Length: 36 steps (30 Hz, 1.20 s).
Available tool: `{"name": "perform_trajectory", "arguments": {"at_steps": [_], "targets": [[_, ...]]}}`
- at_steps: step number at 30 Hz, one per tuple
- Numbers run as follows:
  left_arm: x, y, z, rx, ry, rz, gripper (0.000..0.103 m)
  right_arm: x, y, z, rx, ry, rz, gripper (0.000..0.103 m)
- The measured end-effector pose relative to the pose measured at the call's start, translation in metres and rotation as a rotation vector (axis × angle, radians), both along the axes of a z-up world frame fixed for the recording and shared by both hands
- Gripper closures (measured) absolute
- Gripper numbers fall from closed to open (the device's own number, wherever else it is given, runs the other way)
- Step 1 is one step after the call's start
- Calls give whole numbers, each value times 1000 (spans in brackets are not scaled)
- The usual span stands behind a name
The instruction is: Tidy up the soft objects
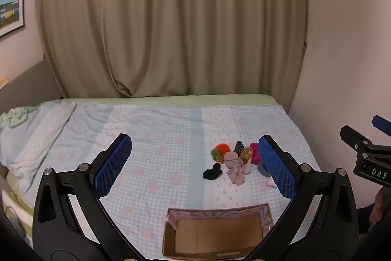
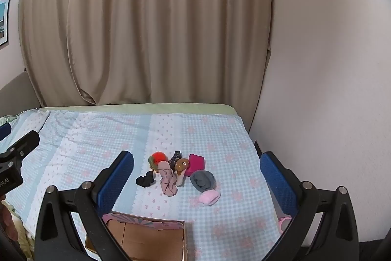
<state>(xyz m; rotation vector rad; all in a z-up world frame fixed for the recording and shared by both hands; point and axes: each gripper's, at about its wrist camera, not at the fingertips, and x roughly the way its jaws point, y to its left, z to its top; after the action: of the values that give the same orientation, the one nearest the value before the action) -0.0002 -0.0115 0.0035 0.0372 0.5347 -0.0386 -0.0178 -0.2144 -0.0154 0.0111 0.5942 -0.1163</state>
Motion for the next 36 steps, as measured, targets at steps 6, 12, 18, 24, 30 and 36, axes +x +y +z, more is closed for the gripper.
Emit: {"name": "perform_trajectory", "arguments": {"at_steps": [6, 12, 18, 24, 30, 36], "targets": [[-3, 5, 4, -18, 0, -1, 1, 2, -2, -4, 7, -14, 8, 0], [-2, 2, 7, -12, 8, 2, 1, -2, -2, -3, 9, -25, 15, 0], [1, 4, 11, -19, 15, 1, 1, -1, -2, 0, 12, -24, 18, 0], [-2, 2, 8, -21, 15, -1, 1, 0, -2, -1, 13, -25, 20, 0], [-4, 0, 8, -24, 15, -5, 1, -1, -1, -1, 14, -27, 21, 0], [-6, -2, 8, -26, 15, -6, 1, 0, 1, 0, 17, -32, 22, 0]]}}
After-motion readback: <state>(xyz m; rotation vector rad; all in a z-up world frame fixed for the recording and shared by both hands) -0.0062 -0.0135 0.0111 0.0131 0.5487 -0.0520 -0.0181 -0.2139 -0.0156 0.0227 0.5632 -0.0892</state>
